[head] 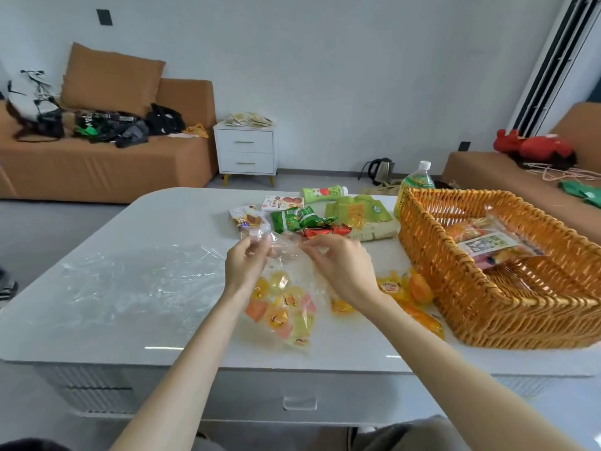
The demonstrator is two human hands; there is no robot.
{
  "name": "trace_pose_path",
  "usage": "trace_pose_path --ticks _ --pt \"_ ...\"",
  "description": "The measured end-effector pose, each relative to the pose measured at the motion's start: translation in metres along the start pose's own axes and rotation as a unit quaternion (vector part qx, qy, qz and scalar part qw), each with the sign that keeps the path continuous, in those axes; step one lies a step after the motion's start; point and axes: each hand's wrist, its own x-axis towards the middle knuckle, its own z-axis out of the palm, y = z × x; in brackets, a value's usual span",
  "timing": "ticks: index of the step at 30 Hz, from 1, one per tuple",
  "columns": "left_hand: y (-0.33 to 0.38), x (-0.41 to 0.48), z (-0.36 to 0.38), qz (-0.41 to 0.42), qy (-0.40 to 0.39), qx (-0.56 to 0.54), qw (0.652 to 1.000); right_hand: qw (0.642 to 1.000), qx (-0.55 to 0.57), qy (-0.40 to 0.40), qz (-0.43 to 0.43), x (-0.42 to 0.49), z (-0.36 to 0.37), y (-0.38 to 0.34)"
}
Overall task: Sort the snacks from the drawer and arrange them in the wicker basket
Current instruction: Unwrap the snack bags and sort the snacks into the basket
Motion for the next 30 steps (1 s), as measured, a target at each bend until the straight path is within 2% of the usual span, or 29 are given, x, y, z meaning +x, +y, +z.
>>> trace_pose_path --ticks 3,6,8,9,11,14,17,19,25,30 --pt "-0.004 0.006 0.007 0.01 -0.009 -0.022 1.0 0.988 0.126 -0.024 0.088 0.013 -0.003 0.002" --pt "-0.015 0.01 0.008 0.033 -0.028 -0.007 0.999 0.93 0.3 -0.07 0.202 0.021 -0.004 0.006" --pt "-0.022 0.01 0.008 0.046 -0.042 0.011 0.998 0.885 0.36 -0.098 0.278 0.025 -0.003 0.011" --pt "-0.025 0.01 0.008 0.051 -0.044 0.019 0.998 0.882 0.354 -0.1 0.294 0.026 -0.002 0.013" --pt "-0.028 0.01 0.01 0.065 -0.033 0.033 0.997 0.921 0.269 -0.088 0.269 0.027 0.001 0.012" --pt "-0.03 0.011 0.012 0.073 0.021 0.067 0.995 0.974 0.105 -0.093 0.175 0.02 0.005 -0.01" --pt "-0.029 0.012 0.01 0.076 0.046 0.072 0.994 0.993 -0.045 -0.069 0.085 0.011 0.015 -0.017" --pt "-0.028 0.01 0.008 0.074 0.044 0.063 0.994 0.993 -0.085 -0.036 0.067 0.011 0.021 -0.011" --pt "-0.028 0.01 -0.001 0.07 0.062 0.055 0.994 0.993 -0.07 -0.017 0.09 0.027 0.015 0.002" --pt "-0.028 0.017 -0.002 0.072 0.022 0.017 0.997 0.982 0.132 -0.016 0.137 0.05 -0.013 0.008"
